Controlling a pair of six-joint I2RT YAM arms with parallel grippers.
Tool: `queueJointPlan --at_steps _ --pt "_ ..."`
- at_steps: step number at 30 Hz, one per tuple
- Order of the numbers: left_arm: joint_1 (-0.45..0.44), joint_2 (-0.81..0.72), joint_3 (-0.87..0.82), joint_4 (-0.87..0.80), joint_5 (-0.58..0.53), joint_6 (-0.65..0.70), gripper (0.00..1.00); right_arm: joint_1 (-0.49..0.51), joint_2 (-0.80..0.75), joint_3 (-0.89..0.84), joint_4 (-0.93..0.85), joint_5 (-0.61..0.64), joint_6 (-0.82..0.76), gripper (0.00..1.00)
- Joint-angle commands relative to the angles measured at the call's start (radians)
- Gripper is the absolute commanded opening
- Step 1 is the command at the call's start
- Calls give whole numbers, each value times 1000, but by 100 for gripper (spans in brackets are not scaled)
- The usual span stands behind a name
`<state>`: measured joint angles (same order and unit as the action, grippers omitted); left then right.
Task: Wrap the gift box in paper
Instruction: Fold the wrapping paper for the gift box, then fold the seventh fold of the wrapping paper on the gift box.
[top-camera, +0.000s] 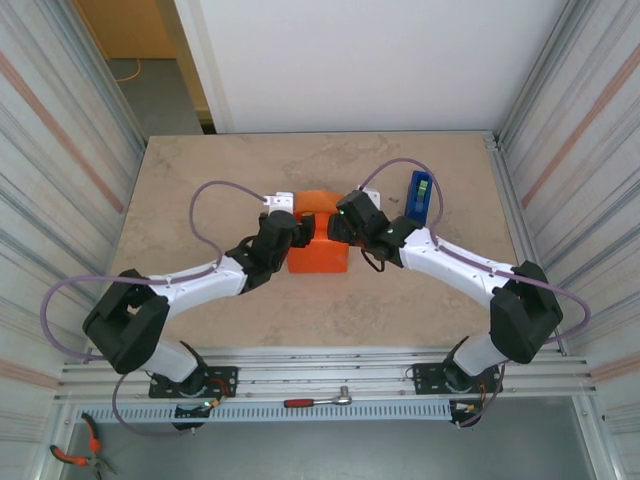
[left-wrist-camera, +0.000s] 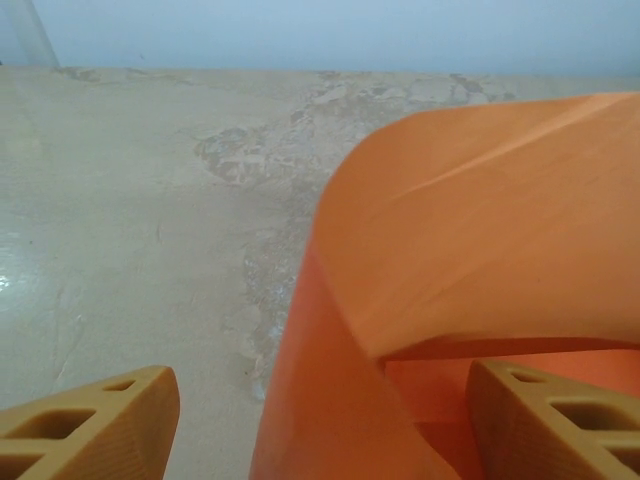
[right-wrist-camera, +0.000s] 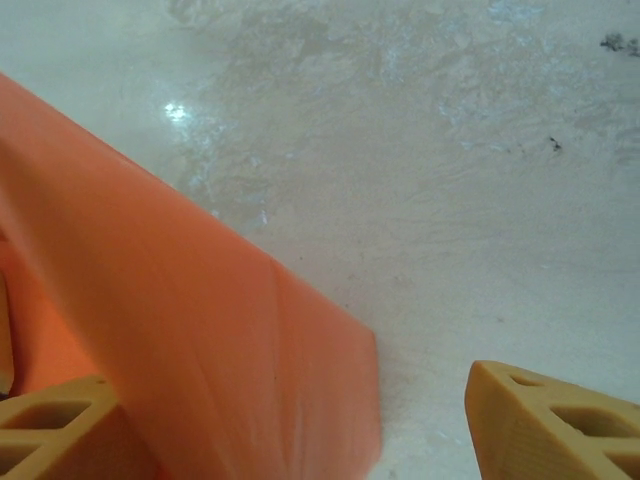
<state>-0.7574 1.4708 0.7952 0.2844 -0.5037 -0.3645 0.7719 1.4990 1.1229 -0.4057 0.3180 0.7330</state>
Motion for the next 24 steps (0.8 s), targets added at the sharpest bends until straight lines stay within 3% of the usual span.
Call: queueJointPlan --at_steps 1,9,12,17,24 --pt "-8 22 24 -121 -100 -18 75 11 -45 74 -168 52 -36 97" --pt "-9 23 43 -234 -92 -46 73 -9 -100 80 -239 105 24 98" --pt "-14 36 60 -259 -90 -44 73 -37 -136 35 -211 41 16 98" --pt "-17 40 68 -275 -87 -39 72 -77 -256 -117 -12 -88 11 98" --pt "-22 47 86 -298 -91 -28 71 -65 -215 -64 21 -142 -45 96"
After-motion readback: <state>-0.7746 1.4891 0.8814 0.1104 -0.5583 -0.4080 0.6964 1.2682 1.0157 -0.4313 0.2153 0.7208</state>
